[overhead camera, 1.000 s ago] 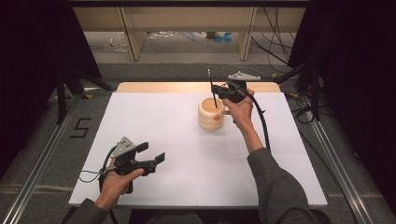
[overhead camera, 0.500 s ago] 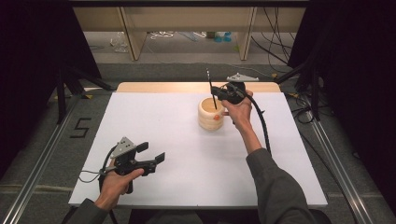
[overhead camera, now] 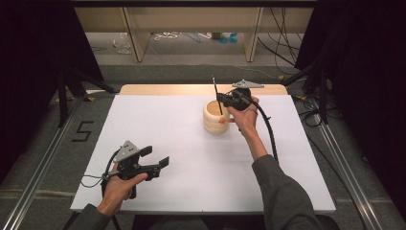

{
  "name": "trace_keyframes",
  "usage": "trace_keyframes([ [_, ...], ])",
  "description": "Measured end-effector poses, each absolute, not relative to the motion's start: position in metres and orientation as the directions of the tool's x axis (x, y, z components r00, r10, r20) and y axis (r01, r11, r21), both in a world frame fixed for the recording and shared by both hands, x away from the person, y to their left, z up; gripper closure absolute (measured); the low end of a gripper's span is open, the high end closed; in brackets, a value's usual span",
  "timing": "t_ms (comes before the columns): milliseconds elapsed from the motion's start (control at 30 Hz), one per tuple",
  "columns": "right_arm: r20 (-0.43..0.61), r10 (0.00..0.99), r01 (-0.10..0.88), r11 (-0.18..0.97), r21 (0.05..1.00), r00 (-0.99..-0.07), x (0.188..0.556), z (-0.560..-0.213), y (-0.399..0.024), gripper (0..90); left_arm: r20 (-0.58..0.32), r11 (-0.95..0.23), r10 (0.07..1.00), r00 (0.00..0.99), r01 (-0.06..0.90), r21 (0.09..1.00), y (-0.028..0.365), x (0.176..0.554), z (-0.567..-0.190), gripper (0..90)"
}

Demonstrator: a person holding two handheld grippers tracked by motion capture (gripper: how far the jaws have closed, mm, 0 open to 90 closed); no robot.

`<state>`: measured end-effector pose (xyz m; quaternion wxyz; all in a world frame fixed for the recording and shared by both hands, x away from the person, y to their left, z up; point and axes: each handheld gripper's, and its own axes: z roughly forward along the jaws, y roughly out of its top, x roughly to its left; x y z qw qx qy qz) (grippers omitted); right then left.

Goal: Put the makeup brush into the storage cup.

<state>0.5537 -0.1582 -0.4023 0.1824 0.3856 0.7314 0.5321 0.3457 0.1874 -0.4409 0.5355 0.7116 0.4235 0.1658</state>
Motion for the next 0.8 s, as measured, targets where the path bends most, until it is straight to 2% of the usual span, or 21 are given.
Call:
trace_keyframes([
  [800,0.14,0.755,0.396,0.169,0.902,-0.64,0.552,-0.414,-0.156,85.3,-0.217,-0.068,0.78,0.587,0.424,0.903,0.187,0.346,-0.441,17.6],
])
